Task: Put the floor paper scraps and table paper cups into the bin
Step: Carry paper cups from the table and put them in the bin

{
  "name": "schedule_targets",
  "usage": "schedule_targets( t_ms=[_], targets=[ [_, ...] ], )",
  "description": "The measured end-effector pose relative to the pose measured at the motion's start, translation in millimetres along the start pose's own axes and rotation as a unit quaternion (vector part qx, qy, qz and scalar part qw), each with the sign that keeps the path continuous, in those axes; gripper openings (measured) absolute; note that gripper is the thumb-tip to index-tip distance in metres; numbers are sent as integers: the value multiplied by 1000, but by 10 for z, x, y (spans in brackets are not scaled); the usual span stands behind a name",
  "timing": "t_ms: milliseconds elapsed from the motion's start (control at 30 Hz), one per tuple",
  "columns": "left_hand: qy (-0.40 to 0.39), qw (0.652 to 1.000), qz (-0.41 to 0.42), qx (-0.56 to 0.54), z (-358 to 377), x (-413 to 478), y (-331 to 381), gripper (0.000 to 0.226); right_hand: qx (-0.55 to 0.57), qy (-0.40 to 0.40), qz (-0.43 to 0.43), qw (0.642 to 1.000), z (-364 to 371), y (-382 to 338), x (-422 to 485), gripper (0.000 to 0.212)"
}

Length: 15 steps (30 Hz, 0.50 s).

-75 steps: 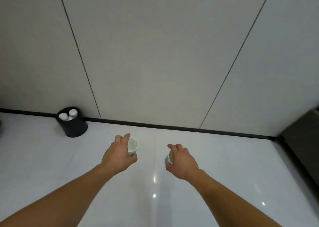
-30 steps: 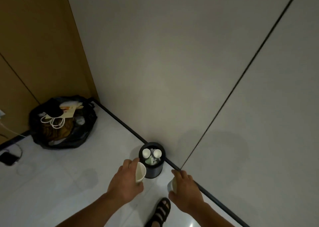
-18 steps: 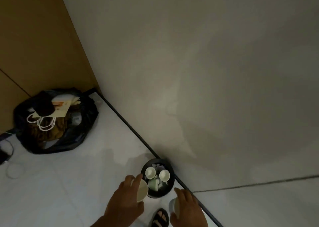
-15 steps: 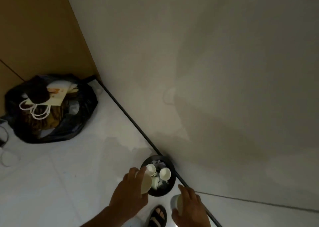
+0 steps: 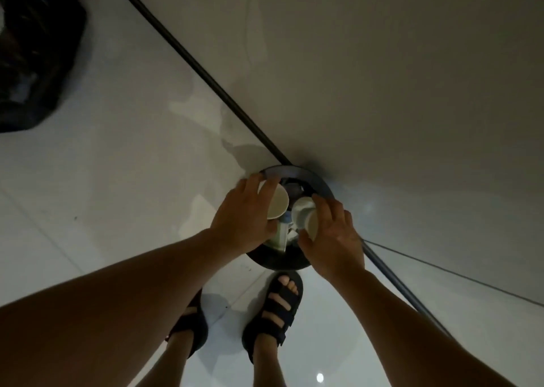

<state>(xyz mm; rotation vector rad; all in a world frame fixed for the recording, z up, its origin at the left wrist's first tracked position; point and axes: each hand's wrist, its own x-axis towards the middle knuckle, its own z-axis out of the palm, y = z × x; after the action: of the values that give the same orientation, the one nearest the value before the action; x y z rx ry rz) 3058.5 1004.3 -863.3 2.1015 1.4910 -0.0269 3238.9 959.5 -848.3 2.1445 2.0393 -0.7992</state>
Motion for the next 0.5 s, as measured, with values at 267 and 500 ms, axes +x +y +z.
schedule_targets(
  t_ms=[267, 500],
  targets=[
    [16, 991, 75, 112, 750, 143, -260, 85, -77, 79, -44, 993, 786, 287, 316, 74],
    [24, 981, 112, 159, 1016, 128, -420, 92, -131, 110, -52, 984, 1103, 436, 392, 84]
  ],
)
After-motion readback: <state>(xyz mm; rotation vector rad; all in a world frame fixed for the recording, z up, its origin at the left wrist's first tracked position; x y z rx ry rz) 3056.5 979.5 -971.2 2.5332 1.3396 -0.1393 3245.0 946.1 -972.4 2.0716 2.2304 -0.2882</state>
